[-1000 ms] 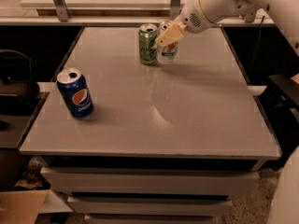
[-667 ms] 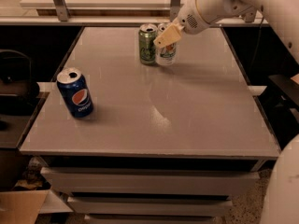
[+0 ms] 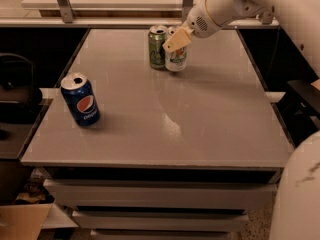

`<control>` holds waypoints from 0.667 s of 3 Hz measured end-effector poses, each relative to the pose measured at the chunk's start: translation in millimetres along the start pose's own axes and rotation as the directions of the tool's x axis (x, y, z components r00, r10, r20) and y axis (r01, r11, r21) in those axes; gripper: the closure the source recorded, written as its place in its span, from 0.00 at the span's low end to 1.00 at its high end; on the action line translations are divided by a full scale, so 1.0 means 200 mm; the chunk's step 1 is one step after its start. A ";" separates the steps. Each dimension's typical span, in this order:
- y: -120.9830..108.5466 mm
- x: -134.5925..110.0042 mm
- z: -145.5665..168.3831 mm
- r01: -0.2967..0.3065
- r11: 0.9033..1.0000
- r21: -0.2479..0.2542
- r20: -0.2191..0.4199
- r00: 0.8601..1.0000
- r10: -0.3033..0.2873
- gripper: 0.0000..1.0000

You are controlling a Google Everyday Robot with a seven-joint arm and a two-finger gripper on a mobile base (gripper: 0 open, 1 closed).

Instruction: Move 7up can near green can

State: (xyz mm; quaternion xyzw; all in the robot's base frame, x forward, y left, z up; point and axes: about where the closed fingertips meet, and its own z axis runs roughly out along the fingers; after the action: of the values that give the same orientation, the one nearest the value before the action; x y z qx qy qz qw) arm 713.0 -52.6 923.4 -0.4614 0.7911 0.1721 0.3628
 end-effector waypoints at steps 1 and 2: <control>0.00 0.00 0.01 0.001 1.000 -0.009 -0.005 1.000 -0.001 0.12; -0.01 0.00 0.02 0.005 1.000 -0.022 -0.006 1.000 -0.005 0.00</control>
Offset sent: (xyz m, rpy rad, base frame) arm 0.0028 -0.0041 0.0022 -0.0007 0.0084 0.0120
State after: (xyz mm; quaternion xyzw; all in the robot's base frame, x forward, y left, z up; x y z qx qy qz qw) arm 716.0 -51.0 920.8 -0.4678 0.7892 0.1784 0.3557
